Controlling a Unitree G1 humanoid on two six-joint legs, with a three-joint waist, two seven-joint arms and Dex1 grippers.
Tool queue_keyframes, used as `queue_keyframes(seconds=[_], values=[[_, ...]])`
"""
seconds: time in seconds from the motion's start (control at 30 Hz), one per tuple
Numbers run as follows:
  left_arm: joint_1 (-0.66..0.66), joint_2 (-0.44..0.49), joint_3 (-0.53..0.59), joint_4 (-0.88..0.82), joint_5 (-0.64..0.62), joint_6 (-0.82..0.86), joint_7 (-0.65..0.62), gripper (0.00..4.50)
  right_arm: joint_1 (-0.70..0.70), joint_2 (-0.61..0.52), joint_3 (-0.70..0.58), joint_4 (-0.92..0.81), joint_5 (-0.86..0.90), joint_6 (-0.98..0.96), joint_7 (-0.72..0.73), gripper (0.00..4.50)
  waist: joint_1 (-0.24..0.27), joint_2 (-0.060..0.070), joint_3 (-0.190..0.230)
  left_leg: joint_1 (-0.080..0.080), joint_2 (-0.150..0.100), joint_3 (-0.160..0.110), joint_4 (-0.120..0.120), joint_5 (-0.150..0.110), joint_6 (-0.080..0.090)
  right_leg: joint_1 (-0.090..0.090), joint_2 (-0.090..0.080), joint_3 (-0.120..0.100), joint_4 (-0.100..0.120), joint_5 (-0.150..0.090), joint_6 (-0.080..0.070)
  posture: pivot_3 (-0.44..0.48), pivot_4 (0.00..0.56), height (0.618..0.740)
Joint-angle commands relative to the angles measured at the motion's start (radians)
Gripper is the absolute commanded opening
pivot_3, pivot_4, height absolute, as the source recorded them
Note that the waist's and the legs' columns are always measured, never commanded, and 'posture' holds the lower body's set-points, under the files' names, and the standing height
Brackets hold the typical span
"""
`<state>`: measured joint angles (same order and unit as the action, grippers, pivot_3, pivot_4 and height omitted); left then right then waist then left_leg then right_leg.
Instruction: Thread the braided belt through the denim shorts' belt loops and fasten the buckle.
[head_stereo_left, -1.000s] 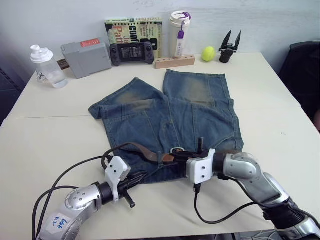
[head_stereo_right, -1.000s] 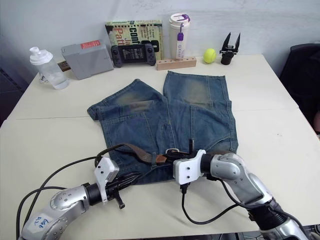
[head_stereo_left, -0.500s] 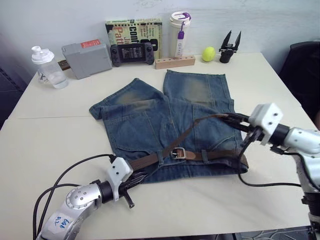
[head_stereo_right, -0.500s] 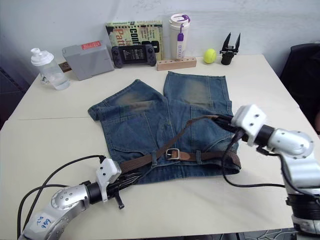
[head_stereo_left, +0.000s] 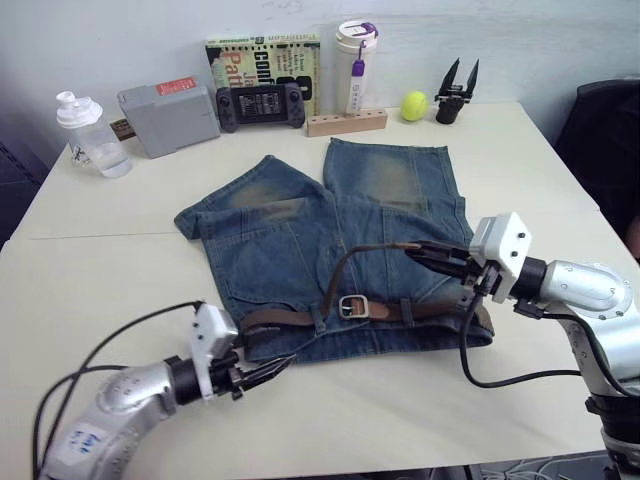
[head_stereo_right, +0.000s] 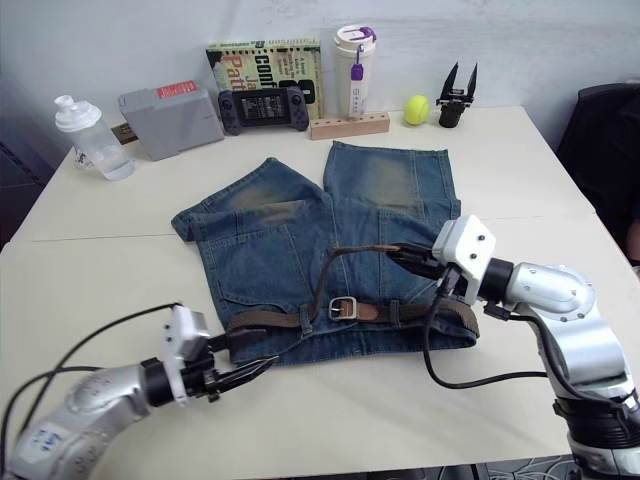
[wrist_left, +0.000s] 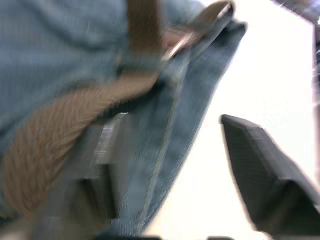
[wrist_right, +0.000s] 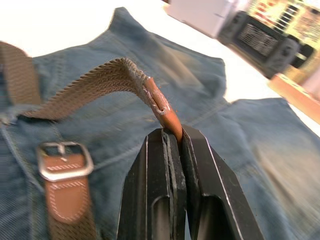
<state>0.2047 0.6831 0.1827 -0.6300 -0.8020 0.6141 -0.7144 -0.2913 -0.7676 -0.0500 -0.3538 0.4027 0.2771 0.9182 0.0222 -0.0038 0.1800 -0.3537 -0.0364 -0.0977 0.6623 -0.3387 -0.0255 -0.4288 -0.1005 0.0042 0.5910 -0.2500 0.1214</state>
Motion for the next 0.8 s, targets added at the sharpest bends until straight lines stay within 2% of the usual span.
queue_keyframes(seconds=[0.03, 0.1, 0.2, 0.27, 0.3, 0.37, 0.5, 0.6, 0.8], values=[[-0.020, 0.061, 0.136, -0.048, -0.253, 0.085, -0.043, 3.92, -0.015, 0.008, 0.031, -0.032, -0.020, -0.013, 0.008, 0.00, -0.001, 0.000, 0.000, 0.000, 0.000, 0.000, 0.000, 0.000, 0.000, 0.000, 0.000, 0.000, 0.000, 0.000, 0.000, 0.000, 0.150, 0.708], [-0.054, 0.069, 0.177, -0.030, -0.347, 0.104, -0.020, 3.92, -0.022, 0.013, 0.058, -0.032, -0.042, -0.026, 0.012, 0.00, -0.001, 0.000, 0.000, 0.000, 0.000, 0.000, 0.000, 0.000, 0.000, 0.000, 0.000, 0.000, 0.000, 0.000, 0.000, 0.000, 0.150, 0.708], [-0.129, 0.057, 0.191, -0.004, -0.425, 0.114, 0.035, 3.92, -0.036, 0.025, 0.093, -0.034, -0.062, -0.042, 0.019, 0.00, -0.001, 0.000, 0.000, 0.000, 0.000, 0.000, 0.000, 0.000, 0.000, 0.000, 0.000, 0.000, 0.000, 0.000, 0.000, 0.000, 0.150, 0.708], [-0.203, 0.027, 0.147, 0.025, -0.344, 0.088, 0.101, 3.92, -0.047, 0.036, 0.117, -0.038, -0.072, -0.046, 0.025, 0.00, -0.001, 0.000, 0.000, 0.000, 0.000, 0.000, 0.000, 0.000, 0.000, 0.000, 0.000, 0.000, 0.000, 0.000, 0.000, 0.000, 0.150, 0.708], [-0.235, 0.023, 0.083, 0.038, -0.204, 0.029, 0.111, 3.92, -0.056, 0.042, 0.131, -0.040, -0.077, -0.045, 0.026, 0.00, 0.000, 0.000, 0.001, 0.001, -0.001, 0.001, 0.000, 0.000, 0.000, 0.000, 0.000, 0.000, 0.000, 0.000, 0.000, 0.000, 0.150, 0.708], [-0.273, 0.012, -0.016, 0.063, 0.001, -0.076, 0.107, 3.92, -0.069, 0.052, 0.151, -0.043, -0.084, -0.044, 0.028, 0.00, 0.001, 0.000, 0.000, 0.001, -0.001, 0.000, 0.000, 0.001, -0.001, 0.001, 0.001, 0.000, 0.000, 0.001, 0.001, 0.000, 0.150, 0.708], [-0.309, -0.044, -0.156, 0.142, 0.256, -0.269, 0.091, 3.92, -0.091, 0.073, 0.177, -0.051, -0.086, -0.034, 0.027, 0.00, -0.002, -0.001, 0.001, 0.000, -0.001, 0.003, 0.000, 0.002, -0.005, 0.000, 0.001, 0.001, -0.001, 0.001, 0.001, 0.000, 0.150, 0.708], [-0.330, -0.085, -0.190, 0.197, 0.321, -0.333, 0.078, 3.92, -0.104, 0.082, 0.183, -0.054, -0.086, -0.025, 0.030, 0.00, -0.002, -0.001, 0.001, -0.001, 0.000, 0.004, 0.000, 0.002, -0.005, -0.002, 0.002, 0.002, -0.001, 0.001, 0.001, 0.000, 0.150, 0.708], [-0.394, -0.154, -0.221, 0.282, 0.370, -0.380, 0.046, 3.92, -0.120, 0.087, 0.194, -0.064, -0.087, -0.006, 0.027, 0.00, 0.001, -0.001, 0.001, -0.002, 0.000, 0.003, 0.000, 0.001, -0.005, -0.003, 0.001, 0.001, -0.001, 0.001, 0.001, 0.000, 0.150, 0.708]])
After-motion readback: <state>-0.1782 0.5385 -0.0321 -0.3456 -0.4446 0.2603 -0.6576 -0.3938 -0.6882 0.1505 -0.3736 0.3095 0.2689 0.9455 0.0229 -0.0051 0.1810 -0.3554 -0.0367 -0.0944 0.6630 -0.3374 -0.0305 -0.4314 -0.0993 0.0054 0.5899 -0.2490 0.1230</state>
